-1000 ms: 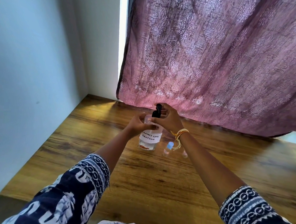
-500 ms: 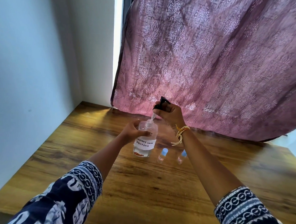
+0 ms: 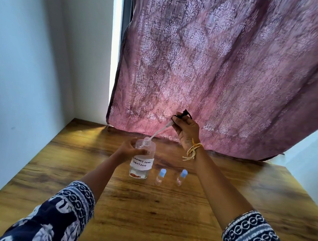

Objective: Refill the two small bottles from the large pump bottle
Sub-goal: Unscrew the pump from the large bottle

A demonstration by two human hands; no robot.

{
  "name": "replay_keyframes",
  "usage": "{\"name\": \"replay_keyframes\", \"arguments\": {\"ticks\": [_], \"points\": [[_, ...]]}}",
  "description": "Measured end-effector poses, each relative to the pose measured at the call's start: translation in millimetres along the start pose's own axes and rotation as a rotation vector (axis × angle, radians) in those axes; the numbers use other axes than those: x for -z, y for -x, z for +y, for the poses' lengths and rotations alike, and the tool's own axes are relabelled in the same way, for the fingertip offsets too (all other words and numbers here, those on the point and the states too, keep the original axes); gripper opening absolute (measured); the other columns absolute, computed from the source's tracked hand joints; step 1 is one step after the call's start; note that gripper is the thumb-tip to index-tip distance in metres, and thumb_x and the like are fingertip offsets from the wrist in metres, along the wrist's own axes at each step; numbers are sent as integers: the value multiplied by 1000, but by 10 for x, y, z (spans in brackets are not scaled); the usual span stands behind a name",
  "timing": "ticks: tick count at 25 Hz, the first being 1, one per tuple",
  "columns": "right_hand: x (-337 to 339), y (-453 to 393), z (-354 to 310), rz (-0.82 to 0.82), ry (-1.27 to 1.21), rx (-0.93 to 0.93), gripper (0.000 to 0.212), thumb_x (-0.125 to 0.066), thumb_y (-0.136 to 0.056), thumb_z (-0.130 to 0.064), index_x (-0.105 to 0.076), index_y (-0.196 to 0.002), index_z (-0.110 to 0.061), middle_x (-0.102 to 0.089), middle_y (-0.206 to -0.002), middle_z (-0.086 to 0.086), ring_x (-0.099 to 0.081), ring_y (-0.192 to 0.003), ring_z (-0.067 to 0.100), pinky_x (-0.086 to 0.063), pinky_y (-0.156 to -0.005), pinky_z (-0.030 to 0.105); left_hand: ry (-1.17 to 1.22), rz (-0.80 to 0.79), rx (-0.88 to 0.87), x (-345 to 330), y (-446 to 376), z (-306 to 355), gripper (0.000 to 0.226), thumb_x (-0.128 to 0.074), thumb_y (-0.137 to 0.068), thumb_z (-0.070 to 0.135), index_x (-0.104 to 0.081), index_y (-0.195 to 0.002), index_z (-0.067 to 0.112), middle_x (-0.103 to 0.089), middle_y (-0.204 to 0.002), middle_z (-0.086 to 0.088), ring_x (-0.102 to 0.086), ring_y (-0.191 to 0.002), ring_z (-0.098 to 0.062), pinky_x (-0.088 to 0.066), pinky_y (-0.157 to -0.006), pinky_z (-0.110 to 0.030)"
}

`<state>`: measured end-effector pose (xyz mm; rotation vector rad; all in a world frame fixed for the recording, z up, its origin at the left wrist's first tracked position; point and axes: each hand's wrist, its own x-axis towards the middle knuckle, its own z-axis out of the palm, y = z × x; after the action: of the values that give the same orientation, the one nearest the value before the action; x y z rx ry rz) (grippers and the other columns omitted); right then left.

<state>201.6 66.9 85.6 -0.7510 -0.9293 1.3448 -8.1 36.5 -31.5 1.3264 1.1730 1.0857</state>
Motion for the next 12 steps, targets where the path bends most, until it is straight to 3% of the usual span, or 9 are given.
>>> {"name": "replay_keyframes", "arguments": {"ticks": [5,8,12], "points": [[-16,62,-61,-57,38,49,24,-64,-80,15,-69,-96,-3,-75,-86,5,-72,-87,18,-61,-83,30,-16,22,42,8,3,16,45,-84,-67,11,-68,-108,2,-74,-97,-13,-72,-81,-20,-60,-69,-29],[-69,55,-222,-114,14,92,26,-61,-82,16,-68,-97,-4,-75,-89,4,-70,-90,19,-59,-87,29,-7,15,39,18,29,14,64,-89,-51,28,-68,-106,3,-74,-98,-14,-73,-86,-26,-60,-71,-33],[13,29,-354,-45,-48,81,30,-58,-84,16,-62,-111,4,-72,-91,7,-71,-85,17,-61,-79,26,11,21,20,6,40,-4,67,-89,-48,28,-68,-106,3,-74,-100,-15,-73,-88,-24,-60,-71,-31]]}}
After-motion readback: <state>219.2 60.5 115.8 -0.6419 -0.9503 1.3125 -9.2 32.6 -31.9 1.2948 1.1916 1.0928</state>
